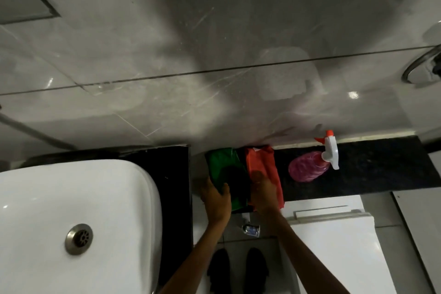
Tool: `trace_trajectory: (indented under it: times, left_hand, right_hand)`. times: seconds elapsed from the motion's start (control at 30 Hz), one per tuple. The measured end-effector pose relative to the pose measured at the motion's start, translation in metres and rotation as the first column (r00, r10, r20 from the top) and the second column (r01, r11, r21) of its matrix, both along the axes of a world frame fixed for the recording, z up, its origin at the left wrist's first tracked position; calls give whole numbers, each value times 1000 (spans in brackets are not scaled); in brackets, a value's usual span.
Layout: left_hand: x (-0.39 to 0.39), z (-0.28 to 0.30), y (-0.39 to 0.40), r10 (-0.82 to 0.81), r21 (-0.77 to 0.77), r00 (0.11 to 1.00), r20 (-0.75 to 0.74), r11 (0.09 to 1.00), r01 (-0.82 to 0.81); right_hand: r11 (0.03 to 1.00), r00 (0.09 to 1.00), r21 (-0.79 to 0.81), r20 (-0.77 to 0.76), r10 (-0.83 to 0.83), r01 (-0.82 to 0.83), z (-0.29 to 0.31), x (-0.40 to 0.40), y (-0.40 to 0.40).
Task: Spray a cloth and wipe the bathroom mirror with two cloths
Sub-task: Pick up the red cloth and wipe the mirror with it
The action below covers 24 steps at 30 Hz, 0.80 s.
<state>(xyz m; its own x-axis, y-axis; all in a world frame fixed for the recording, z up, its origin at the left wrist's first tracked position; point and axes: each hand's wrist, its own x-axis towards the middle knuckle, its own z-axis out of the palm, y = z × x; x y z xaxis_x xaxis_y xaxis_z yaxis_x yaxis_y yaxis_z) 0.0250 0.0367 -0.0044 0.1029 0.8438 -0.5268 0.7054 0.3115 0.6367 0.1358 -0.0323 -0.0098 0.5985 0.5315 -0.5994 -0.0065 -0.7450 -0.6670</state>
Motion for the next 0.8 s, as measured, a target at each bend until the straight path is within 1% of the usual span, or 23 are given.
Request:
trace_trajectory:
  times: [0.03,0.07,0.1,0.13,0.17,0.23,0.27,0.3,0.33,0.37,0.4,0.47,0.53,0.57,0.6,0.67,0.73,0.8]
  left_hand:
    - [3,4,-6,0,115,1000,-24,993,2]
    - [7,5,-12,-7,199,1000,2,980,6]
    - [12,5,-16,-36,219,997,70,975,20]
    - [19,3,-18,-67,167,985,161,985,39]
    - [27,1,-19,-94,63,967,238,995,81]
    - [42,-3,-21,-136,-140,936,324,972,190]
    - [49,-6,-23,-156,-188,930,333,955,228]
    - [55,-10,-23,-169,-202,931,324,949,243]
    - [60,-16,-24,-171,-200,936,308,950,239]
    - [65,-21,-24,-166,-198,943,290,953,228]
    - [68,-27,-24,-157,-200,948,276,956,216]
    - [69,-30,-22,-165,-198,948,271,955,223]
    - [66,-26,-22,-157,-204,943,293,954,222]
    - [64,-17,-22,-129,-215,940,316,955,203]
    - [62,-8,-23,-88,-236,935,343,956,176]
    - [57,16,-24,23,-284,912,409,953,103]
    - [47,59,-23,118,-305,856,504,951,49]
    - [36,103,-18,152,-299,790,594,953,41]
  right_hand:
    - [999,995,-6,92,-38,38,2,3,-5]
    - [997,973,-16,220,-64,69,1,8,-9]
    - [996,935,-62,353,-31,57,-1,13,-12]
    - [991,893,-133,448,42,21,-4,19,-13]
    - [974,866,-226,485,122,-10,-7,24,-13]
    - [918,846,-392,467,257,-62,-13,28,-12]
    - [893,833,-439,457,313,-94,-15,28,-11]
    - [877,813,-464,461,356,-120,-18,27,-9]
    - [876,796,-465,478,371,-129,-21,27,-7]
    - [886,798,-449,490,351,-114,-23,27,-4]
    - [906,820,-416,487,301,-85,-26,29,-2]
    - [954,884,-299,437,167,-31,-25,31,0]
    - [995,939,-99,343,7,29,-18,30,-4]
    - [998,958,19,281,-58,55,-5,29,-8]
    - [991,968,118,235,-85,59,6,27,-12]
    - [965,974,260,209,-85,28,32,22,-18]
    - [924,972,381,225,-73,-19,75,16,-20]
    - [864,976,503,200,-91,-22,123,8,-16]
